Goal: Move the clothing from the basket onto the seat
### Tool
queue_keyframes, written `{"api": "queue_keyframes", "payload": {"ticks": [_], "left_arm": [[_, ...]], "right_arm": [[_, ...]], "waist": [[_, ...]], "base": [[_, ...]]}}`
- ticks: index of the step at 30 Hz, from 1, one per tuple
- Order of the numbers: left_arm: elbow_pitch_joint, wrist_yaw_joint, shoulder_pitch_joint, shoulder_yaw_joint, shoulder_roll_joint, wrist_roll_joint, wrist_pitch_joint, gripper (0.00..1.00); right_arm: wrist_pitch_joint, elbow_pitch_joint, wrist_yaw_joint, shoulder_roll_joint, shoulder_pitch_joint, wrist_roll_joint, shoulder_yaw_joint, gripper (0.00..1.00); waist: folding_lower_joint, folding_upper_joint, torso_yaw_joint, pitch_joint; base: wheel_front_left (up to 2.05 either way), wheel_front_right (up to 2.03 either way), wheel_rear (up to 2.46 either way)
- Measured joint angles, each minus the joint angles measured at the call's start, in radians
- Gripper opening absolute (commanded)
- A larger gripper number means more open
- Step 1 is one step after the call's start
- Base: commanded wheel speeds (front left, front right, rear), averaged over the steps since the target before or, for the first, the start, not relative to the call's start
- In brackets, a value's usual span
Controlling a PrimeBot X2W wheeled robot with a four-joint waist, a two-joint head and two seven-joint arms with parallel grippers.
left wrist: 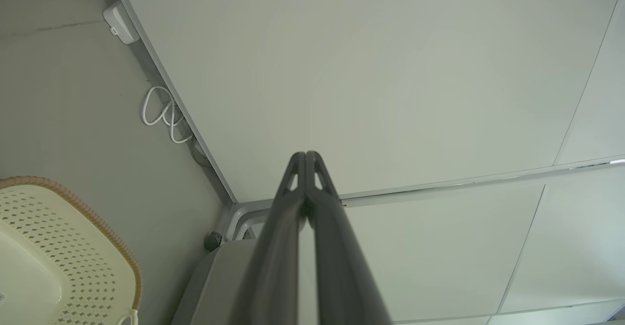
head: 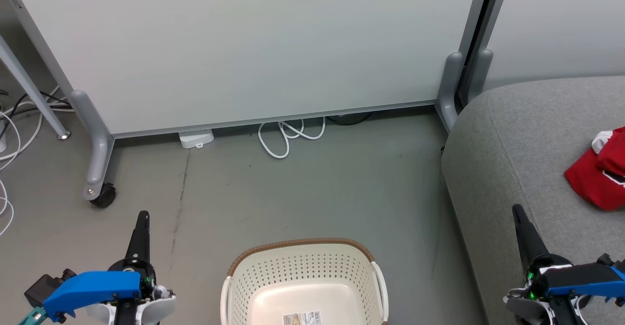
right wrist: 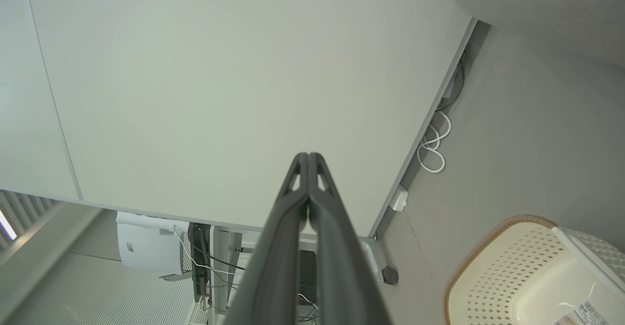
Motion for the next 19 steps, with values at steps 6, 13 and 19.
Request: {"api": "queue_keyframes", "payload": {"ticks": [6, 13, 19], "left_arm": [[-0.006, 0.000, -0.003, 0.007, 0.000, -0.040, 0.013, 0.00], [-0.012, 0.000, -0.008, 0.016, -0.001, -0.087, 0.026, 0.00], [-0.017, 0.000, -0.011, 0.023, -0.001, -0.118, 0.035, 0.00]], "right_arm": [[0.009, -0.001, 0.000, 0.000, -0.002, 0.048, -0.001, 0.00], [0.019, -0.002, 0.000, 0.000, -0.009, 0.102, -0.003, 0.00], [0.023, -0.004, 0.000, 0.000, -0.010, 0.142, -0.004, 0.00]], "waist": [[0.0000, 0.0000, 0.000, 0.000], [0.0000, 0.0000, 0.000, 0.001], [0.0000, 0.0000, 0.000, 0.001]], "base": [[0.00, 0.00, 0.00], [0.00, 0.00, 0.00], [0.00, 0.00, 0.00]]}}
